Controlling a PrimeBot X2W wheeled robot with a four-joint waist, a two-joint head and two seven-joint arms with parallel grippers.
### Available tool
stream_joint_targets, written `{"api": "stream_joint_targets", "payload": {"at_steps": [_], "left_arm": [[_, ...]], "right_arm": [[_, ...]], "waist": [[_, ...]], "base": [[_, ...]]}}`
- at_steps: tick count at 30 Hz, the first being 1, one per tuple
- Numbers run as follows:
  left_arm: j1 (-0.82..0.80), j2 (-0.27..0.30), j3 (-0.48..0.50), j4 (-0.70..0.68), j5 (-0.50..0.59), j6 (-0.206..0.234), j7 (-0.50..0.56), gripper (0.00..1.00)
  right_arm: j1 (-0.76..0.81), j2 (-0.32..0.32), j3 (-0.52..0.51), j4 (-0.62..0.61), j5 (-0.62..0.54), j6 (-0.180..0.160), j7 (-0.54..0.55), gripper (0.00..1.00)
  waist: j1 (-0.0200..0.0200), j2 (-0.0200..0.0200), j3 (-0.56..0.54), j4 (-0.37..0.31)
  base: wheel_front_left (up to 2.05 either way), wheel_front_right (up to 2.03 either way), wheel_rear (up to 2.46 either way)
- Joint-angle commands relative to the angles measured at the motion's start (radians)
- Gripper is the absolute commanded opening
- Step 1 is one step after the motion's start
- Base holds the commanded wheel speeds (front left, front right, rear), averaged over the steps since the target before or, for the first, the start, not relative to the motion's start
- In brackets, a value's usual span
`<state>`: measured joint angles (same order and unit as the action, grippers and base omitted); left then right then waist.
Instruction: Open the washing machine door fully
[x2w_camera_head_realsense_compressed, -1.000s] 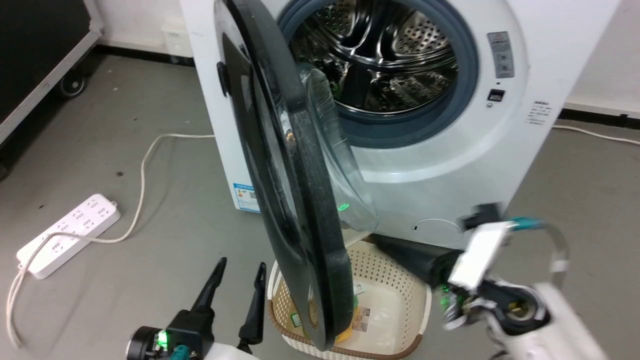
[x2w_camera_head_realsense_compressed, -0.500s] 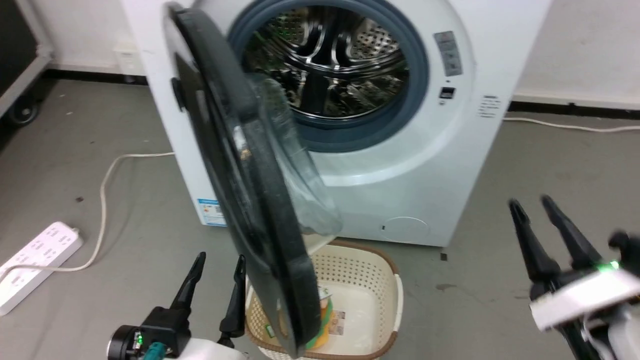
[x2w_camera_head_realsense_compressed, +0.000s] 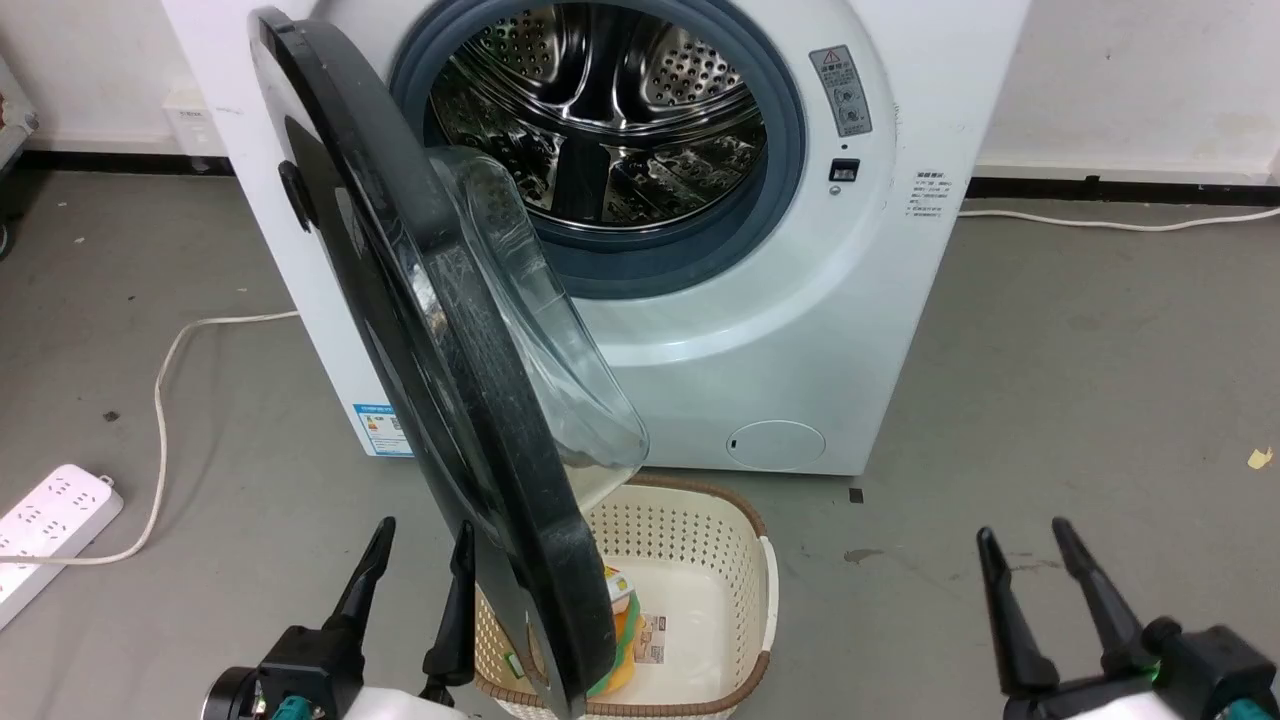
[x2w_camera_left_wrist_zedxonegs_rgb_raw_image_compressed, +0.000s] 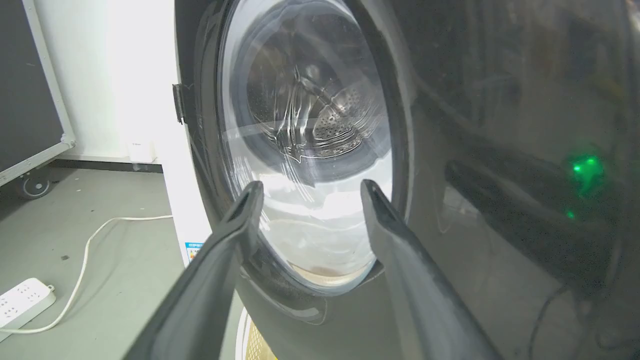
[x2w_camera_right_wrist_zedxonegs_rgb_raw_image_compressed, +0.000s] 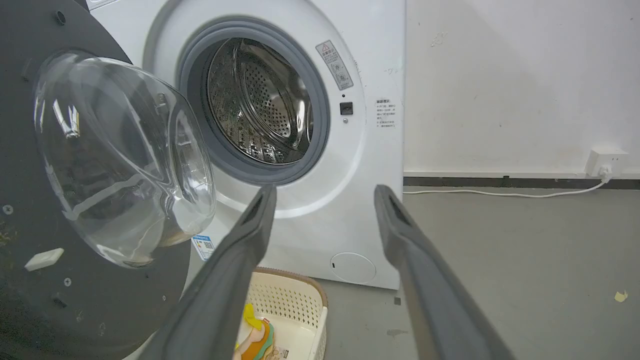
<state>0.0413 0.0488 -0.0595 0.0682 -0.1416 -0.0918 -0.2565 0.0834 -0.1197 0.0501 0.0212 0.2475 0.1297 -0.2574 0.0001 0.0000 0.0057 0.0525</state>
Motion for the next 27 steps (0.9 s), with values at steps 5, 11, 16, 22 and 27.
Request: {"api": "stream_joint_targets", "payload": {"at_steps": [5,11,16,22,27], "left_arm": [[0.016,0.001,-0.007,0.001,0.011,-0.007,-0.005,1.0],[0.016,0.001,-0.017,-0.007,0.002,-0.002,-0.005,0.0],[0.007,0.001,-0.021,-0.036,0.002,0.005,-0.005,0.0],[-0.056,0.001,0.017,-0.192,-0.056,0.056,-0.005,0.0],[-0.137,0.001,0.037,-0.369,-0.073,0.112,-0.005,0.0]], "right_arm": [[0.033,0.034,-0.008,-0.014,-0.04,0.001,-0.004,1.0],[0.032,0.049,-0.012,-0.011,-0.051,0.001,-0.004,1.0],[0.03,0.052,-0.017,-0.01,-0.055,0.001,-0.004,1.0],[0.032,0.056,-0.021,-0.009,-0.056,0.001,-0.004,1.0],[0.03,0.058,-0.017,-0.006,-0.057,0.001,-0.004,1.0]], "waist": [[-0.0001,0.0,-0.002,0.004],[-0.0001,0.0,-0.009,0.016],[-0.0001,0.0,-0.013,0.026],[-0.0001,0.0,-0.013,0.039],[-0.0001,0.0,-0.011,0.042]], "base": [[0.0,0.0,0.0],[0.0,0.0,0.0],[0.0,0.0,0.0],[0.0,0.0,0.0],[0.0,0.0,0.0]]}}
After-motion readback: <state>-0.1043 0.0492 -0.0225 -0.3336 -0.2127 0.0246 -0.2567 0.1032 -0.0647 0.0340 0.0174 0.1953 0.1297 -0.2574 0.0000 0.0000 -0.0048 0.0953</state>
